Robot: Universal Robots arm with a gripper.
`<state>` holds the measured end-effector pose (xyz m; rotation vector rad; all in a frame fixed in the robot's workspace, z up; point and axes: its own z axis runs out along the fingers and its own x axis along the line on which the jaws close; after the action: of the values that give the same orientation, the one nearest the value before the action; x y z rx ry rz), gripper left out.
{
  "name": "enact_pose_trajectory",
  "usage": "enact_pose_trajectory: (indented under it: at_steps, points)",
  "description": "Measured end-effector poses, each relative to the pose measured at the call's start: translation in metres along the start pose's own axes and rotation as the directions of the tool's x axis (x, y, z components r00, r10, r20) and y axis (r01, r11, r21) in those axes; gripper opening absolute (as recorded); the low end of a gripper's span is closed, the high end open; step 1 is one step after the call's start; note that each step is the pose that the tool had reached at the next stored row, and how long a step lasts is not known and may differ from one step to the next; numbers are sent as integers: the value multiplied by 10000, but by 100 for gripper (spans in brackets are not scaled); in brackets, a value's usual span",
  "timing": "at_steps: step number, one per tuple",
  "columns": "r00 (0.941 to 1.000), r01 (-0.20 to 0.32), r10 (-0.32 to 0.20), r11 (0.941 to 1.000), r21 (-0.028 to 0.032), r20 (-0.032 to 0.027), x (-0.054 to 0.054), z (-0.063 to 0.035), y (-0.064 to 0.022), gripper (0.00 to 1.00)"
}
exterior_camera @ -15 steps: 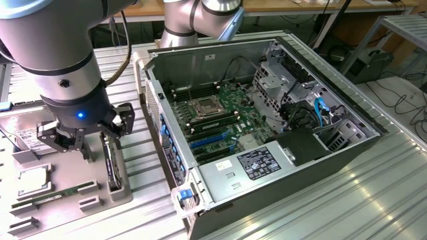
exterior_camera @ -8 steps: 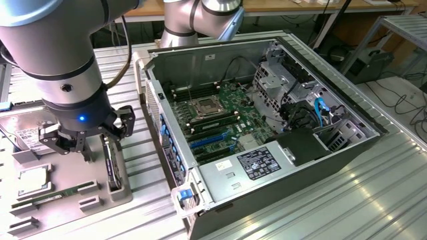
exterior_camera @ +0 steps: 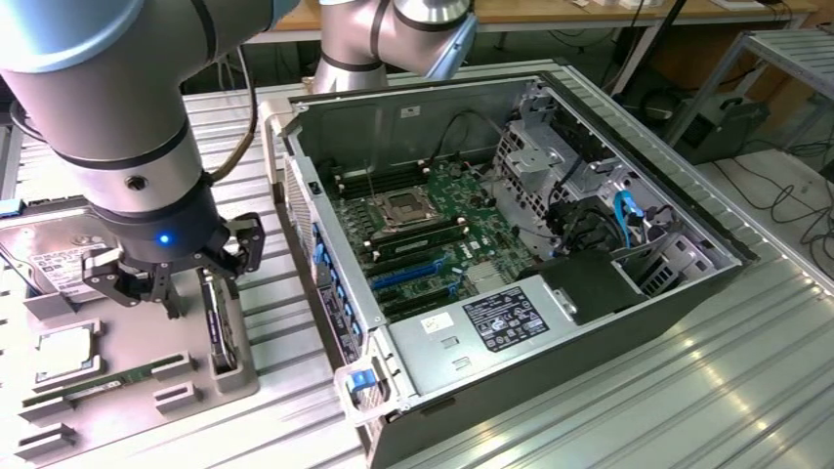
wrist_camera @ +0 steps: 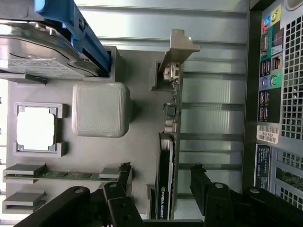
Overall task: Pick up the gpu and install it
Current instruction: 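Pick up the gpu and move the gpu toward the slot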
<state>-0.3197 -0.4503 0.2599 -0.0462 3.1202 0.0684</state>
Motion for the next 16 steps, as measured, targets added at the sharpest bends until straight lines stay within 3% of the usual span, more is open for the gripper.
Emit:
enact_pose_trajectory:
  at_steps: [9, 16]
  points:
    - [9998, -205, 205, 9998, 31, -11, 3, 217, 53, 62]
    - [9998, -205, 205, 9998, 37, -11, 5, 343, 48, 62]
